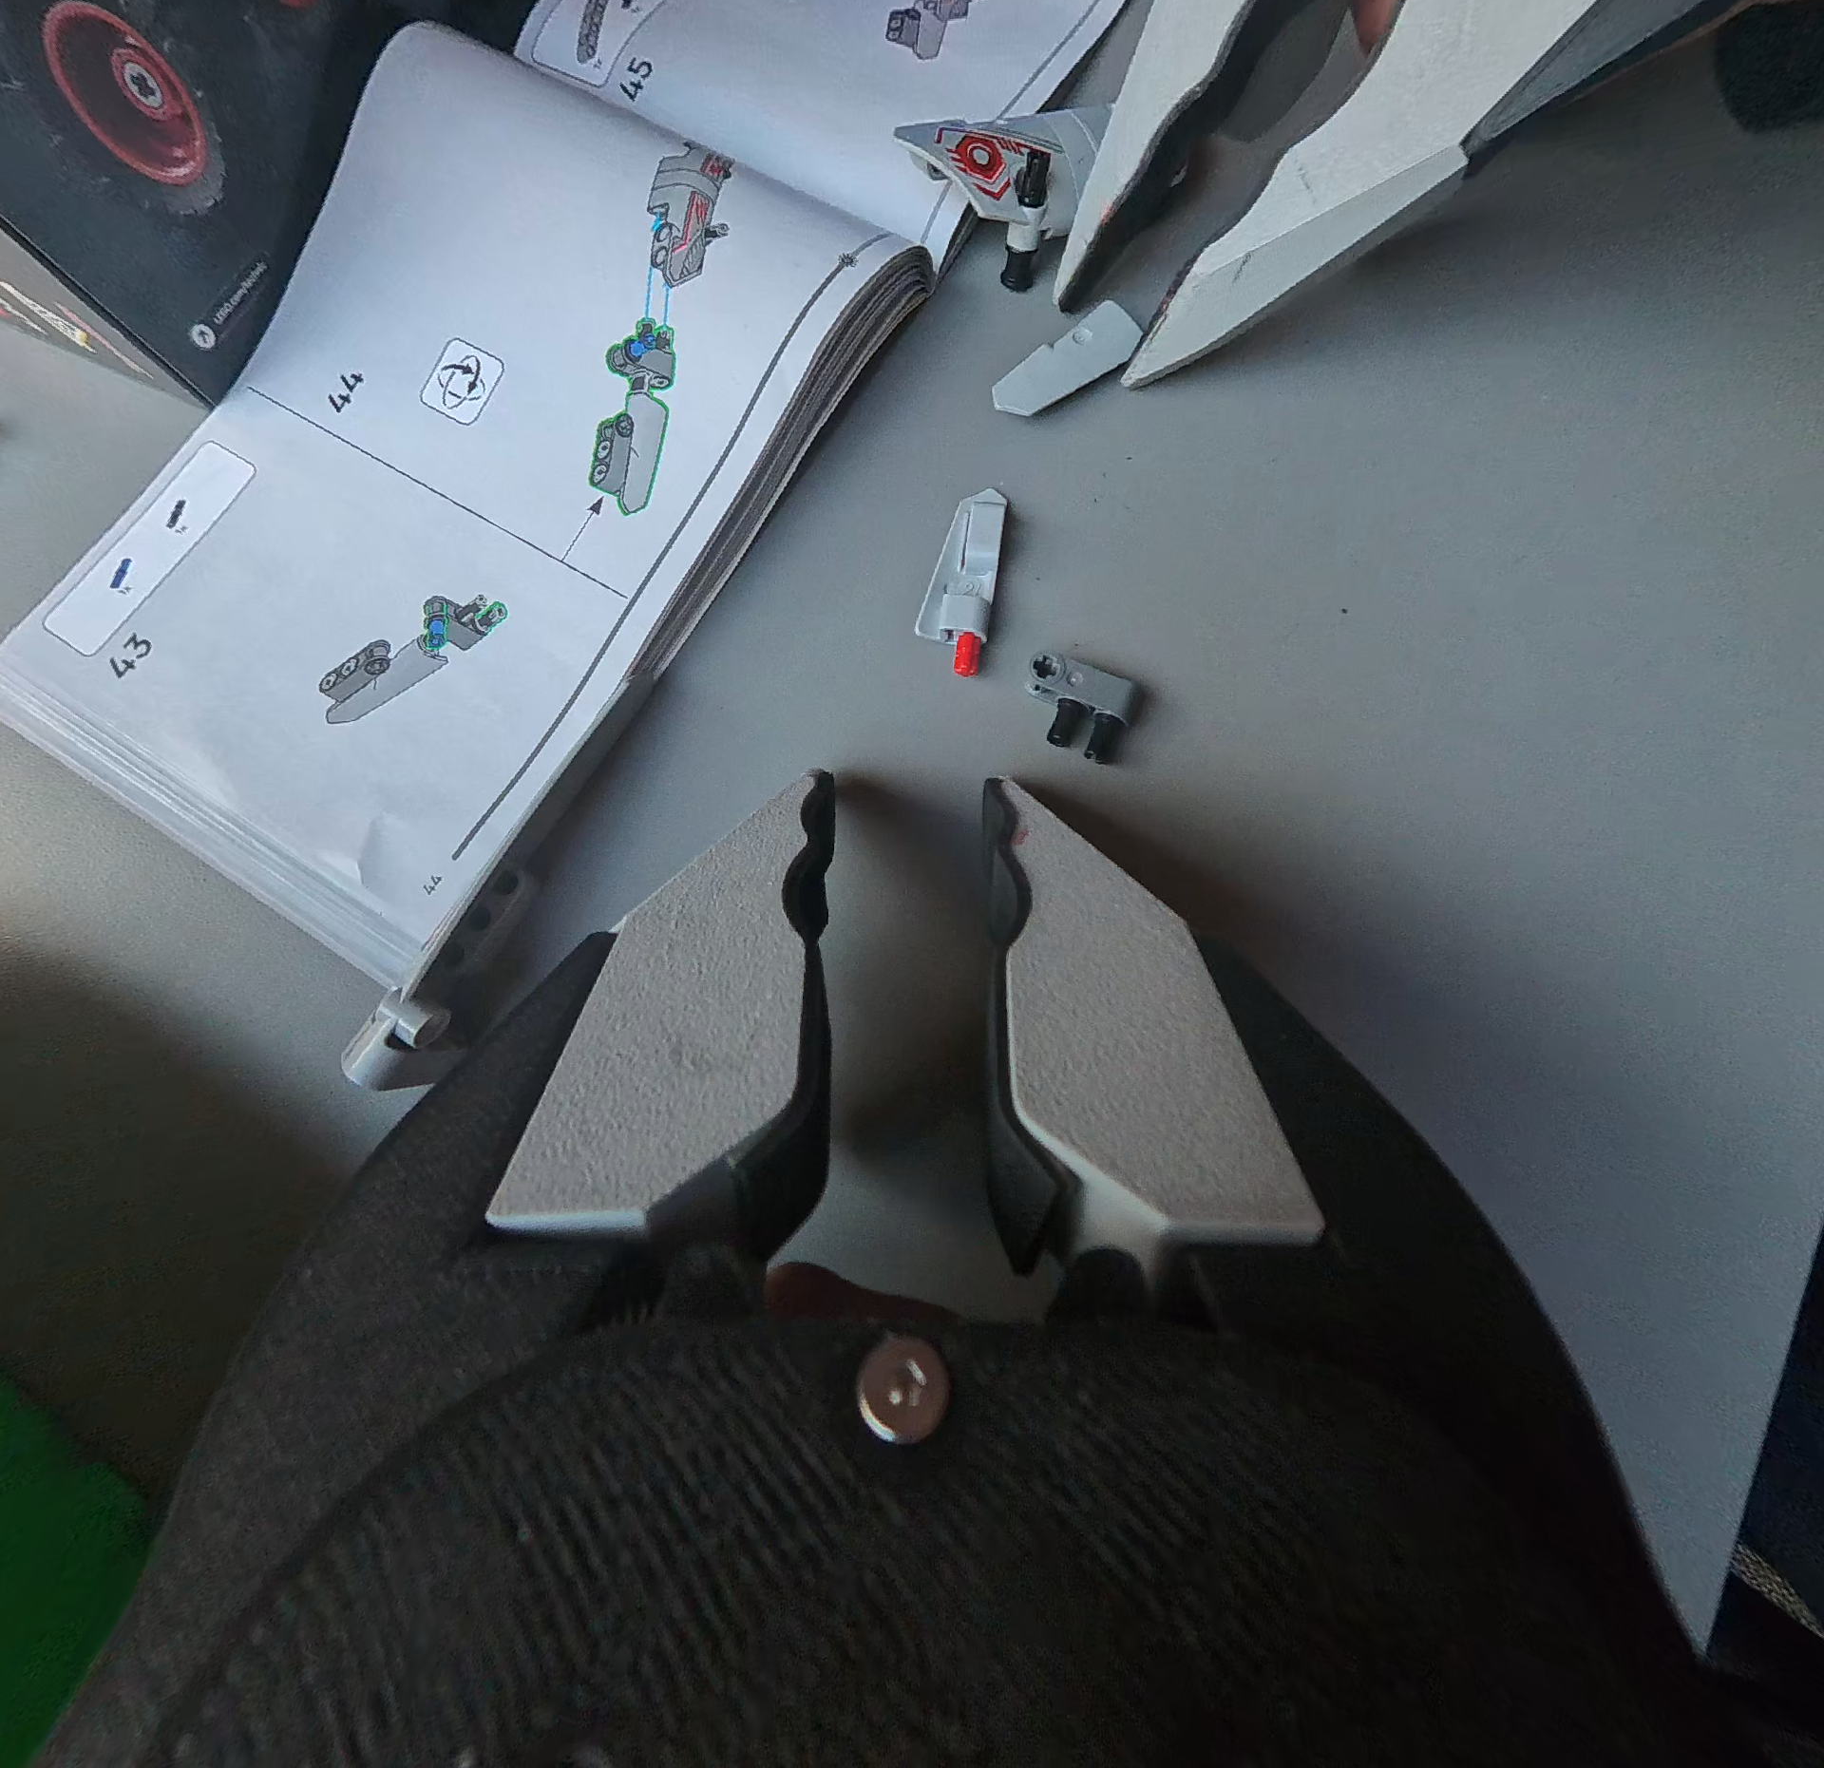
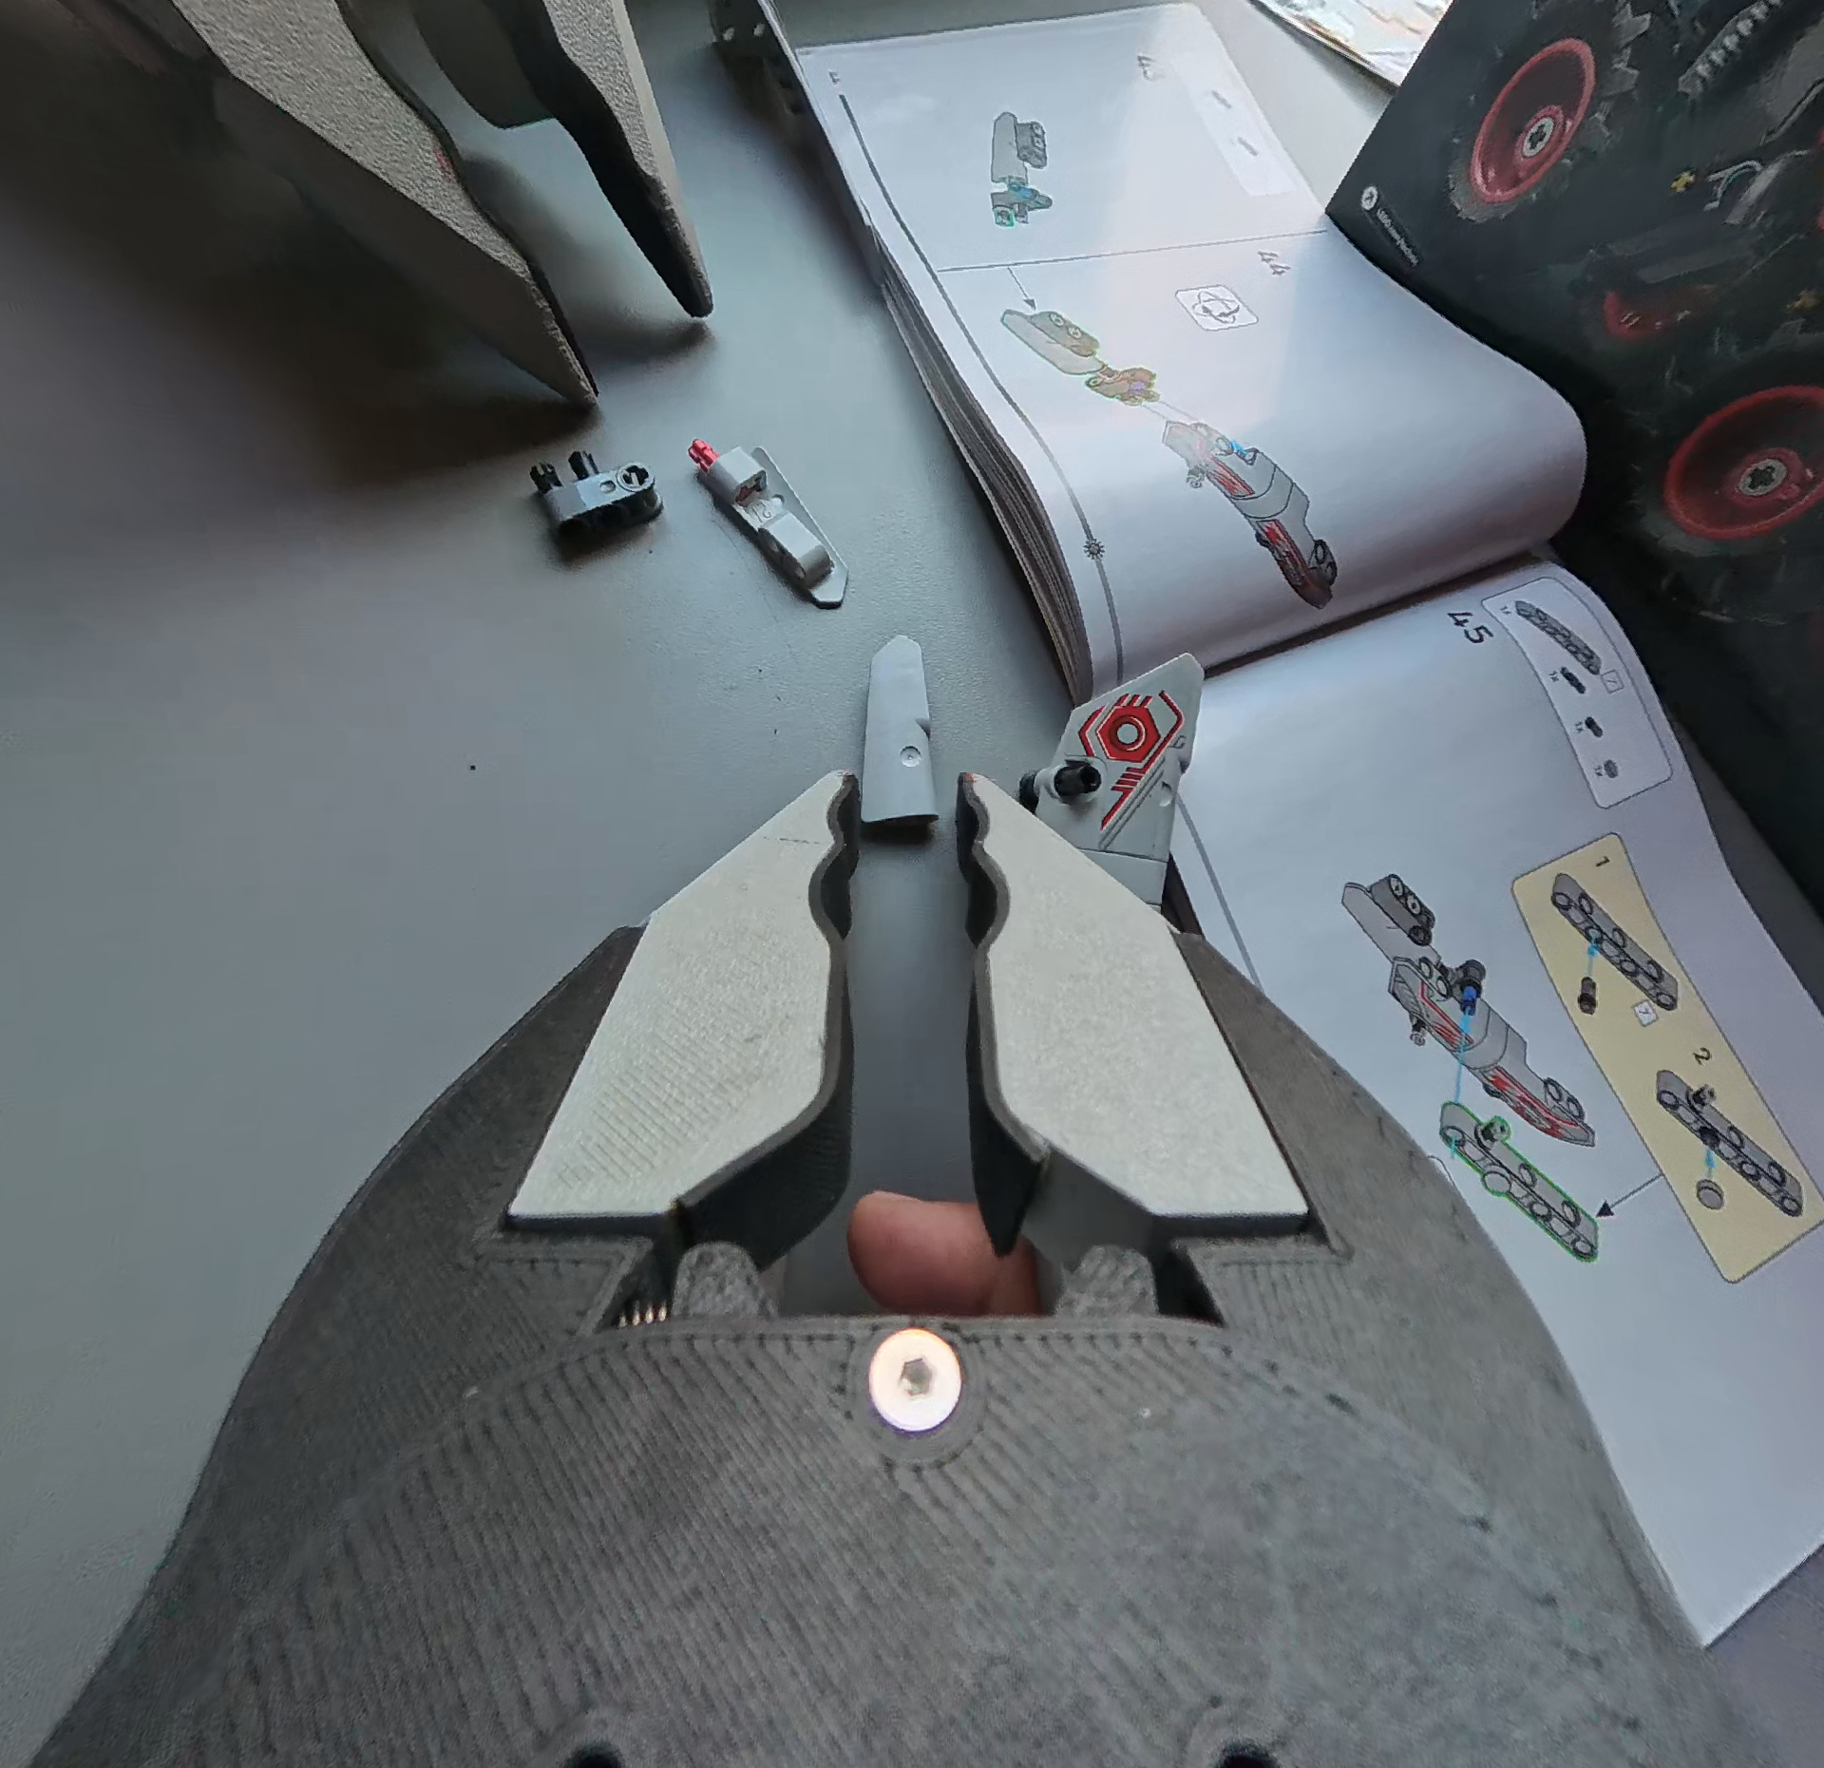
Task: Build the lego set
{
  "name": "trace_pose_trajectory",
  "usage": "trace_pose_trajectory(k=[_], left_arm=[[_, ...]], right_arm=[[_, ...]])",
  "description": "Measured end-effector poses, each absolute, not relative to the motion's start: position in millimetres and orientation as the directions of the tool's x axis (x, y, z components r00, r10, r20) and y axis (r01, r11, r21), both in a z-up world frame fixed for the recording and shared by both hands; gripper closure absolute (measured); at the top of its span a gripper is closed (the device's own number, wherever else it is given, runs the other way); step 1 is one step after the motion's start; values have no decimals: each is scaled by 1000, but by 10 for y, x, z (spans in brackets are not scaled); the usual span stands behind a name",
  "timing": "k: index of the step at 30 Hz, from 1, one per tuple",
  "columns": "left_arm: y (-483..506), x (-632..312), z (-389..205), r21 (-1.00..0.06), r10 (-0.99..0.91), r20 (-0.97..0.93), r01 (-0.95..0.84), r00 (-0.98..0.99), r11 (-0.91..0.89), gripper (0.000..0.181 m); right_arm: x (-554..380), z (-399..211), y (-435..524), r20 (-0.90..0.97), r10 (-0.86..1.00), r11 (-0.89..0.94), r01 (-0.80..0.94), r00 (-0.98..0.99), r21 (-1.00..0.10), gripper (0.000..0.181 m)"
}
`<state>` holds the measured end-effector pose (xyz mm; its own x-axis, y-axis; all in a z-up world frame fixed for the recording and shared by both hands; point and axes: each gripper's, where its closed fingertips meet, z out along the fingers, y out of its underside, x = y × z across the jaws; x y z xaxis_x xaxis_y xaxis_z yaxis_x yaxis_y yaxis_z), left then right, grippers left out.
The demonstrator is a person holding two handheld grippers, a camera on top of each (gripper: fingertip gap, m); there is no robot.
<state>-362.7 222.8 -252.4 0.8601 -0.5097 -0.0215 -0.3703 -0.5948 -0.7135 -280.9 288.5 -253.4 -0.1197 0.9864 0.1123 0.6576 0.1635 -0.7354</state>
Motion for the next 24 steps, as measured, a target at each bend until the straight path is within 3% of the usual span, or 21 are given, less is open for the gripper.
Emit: trace_pose_trajectory(k=[10,20,21,24], left_arm=[[2221,-3625,-2522,-710,-515,-36,-385,856,-590,155],[2225,-3584,-2478,-731,-518,51,-321,854,-602,155],[2227,-3579,-2477,-732,-517,61,-314,854,-604,156],[2239,-3580,-2467,-737,-511,82,-293,856,-609,156]], right_arm=[[-2804,-2525,2841,173,974,228,646,-147,-728,169],[-2821,-2331,2664,403,886,461,527,-230,-714,170],[-2820,-2315,2652,421,877,478,517,-232,-710,181],[-2819,-2283,2608,448,860,509,491,-245,-707,181]])
